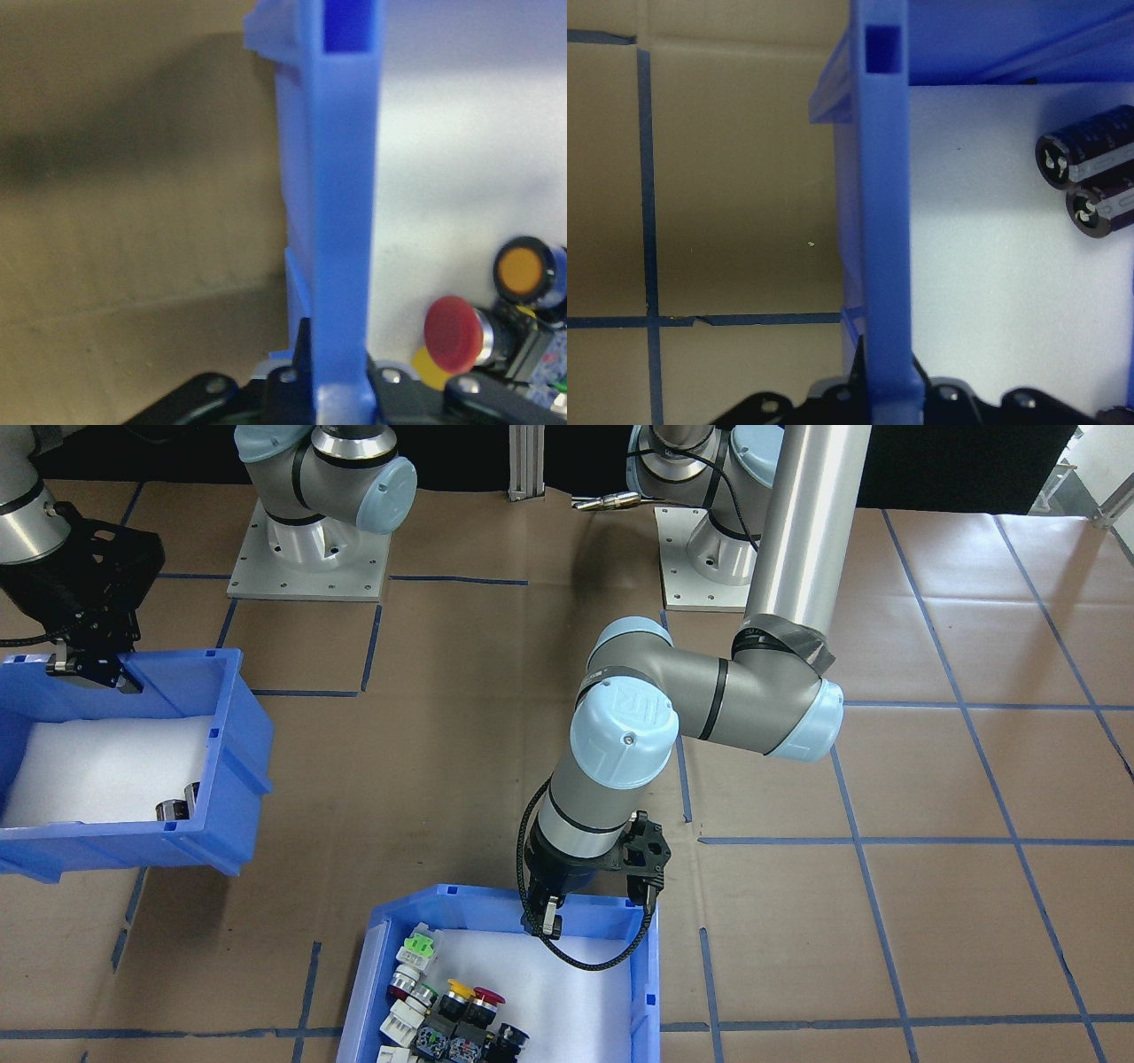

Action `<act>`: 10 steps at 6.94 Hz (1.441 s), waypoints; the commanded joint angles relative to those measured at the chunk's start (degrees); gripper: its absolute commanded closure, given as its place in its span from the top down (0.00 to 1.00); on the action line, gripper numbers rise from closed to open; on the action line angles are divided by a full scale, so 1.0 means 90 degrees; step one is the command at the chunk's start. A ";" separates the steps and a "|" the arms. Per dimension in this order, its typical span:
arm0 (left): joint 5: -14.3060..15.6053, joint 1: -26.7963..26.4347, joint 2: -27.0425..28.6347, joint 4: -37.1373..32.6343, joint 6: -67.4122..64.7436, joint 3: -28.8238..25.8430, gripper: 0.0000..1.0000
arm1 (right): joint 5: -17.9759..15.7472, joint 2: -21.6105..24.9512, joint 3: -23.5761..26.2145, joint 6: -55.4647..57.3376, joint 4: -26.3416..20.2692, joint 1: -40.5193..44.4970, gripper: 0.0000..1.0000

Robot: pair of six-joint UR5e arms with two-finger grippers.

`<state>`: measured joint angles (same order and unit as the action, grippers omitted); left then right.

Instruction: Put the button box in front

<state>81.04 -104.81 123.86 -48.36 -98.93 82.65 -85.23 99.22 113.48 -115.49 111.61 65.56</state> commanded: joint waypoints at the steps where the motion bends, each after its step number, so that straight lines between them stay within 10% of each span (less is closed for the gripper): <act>1: -0.0030 -0.0151 -0.0186 -0.0018 0.0064 0.0238 0.97 | -0.0013 0.0001 -0.0002 0.0010 0.0001 0.0000 0.00; 3: 0.0009 0.0090 -0.1197 -0.0405 0.1064 0.0784 0.97 | -0.0003 0.0011 -0.0002 0.0000 -0.0009 0.0000 0.00; 7: 0.0097 0.1624 -0.3434 -0.4021 0.6128 0.0894 0.98 | 0.0055 0.0467 0.0444 0.0544 -0.0330 0.0098 0.00; 10: 0.1024 0.1635 -0.4735 -0.5221 0.9664 0.1049 1.00 | -0.0003 0.1367 0.1559 0.1480 -0.0214 0.1011 0.00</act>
<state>88.13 -90.15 85.47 -92.12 -23.97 91.18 -84.98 108.77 124.39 -106.33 109.36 70.46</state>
